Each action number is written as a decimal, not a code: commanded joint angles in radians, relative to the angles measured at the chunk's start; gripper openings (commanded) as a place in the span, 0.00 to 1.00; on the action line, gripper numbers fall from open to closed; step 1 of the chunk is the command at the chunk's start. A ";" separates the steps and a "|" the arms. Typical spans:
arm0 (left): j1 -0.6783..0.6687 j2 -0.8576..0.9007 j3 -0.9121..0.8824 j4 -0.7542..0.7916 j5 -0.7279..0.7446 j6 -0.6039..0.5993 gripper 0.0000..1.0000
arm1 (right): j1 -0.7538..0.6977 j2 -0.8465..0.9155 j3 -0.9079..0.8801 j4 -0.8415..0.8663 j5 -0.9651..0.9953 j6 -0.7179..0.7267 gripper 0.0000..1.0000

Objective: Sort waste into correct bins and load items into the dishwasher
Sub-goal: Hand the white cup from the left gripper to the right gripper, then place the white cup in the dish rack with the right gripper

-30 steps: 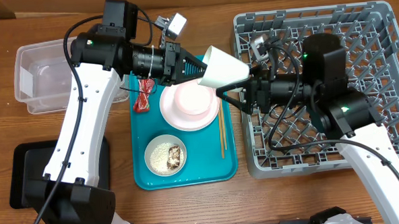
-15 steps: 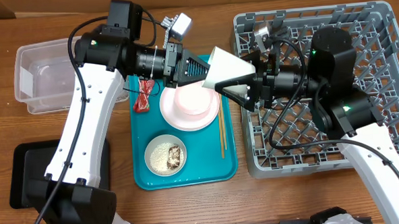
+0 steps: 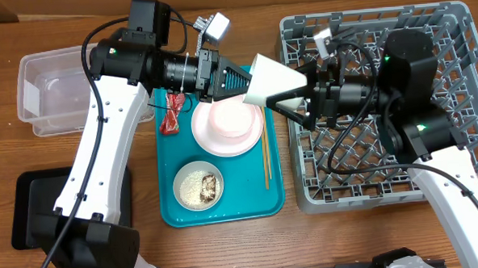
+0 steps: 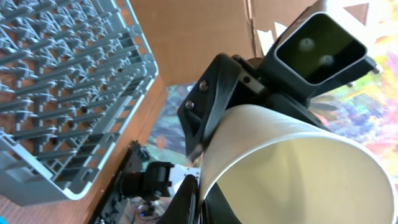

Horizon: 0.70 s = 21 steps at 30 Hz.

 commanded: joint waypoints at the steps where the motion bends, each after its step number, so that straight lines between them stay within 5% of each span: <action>1: -0.009 -0.007 0.015 0.005 0.018 0.016 0.04 | 0.017 -0.006 0.025 0.014 -0.022 0.005 0.73; 7: -0.021 -0.007 0.015 0.004 0.003 0.016 0.10 | -0.006 -0.009 0.026 0.028 -0.022 0.008 0.64; 9: -0.026 -0.007 0.015 0.004 0.002 0.016 0.20 | -0.021 -0.013 0.026 0.027 -0.022 0.008 0.63; 11: -0.026 -0.007 0.015 0.005 0.002 0.016 0.64 | -0.040 -0.019 0.026 0.026 -0.022 0.012 0.63; 12: -0.026 -0.007 0.015 0.005 0.002 0.016 0.95 | -0.053 -0.026 0.026 0.023 -0.022 0.011 0.62; 13: -0.026 -0.007 0.015 0.005 0.002 0.016 1.00 | -0.066 -0.032 0.026 0.019 -0.020 0.011 0.62; 18: -0.004 -0.007 0.015 0.005 -0.006 0.016 1.00 | -0.148 -0.079 0.026 -0.122 0.111 0.010 0.62; 21: 0.027 -0.007 0.015 0.004 -0.075 0.007 1.00 | -0.214 -0.125 0.026 -0.356 0.389 0.011 0.61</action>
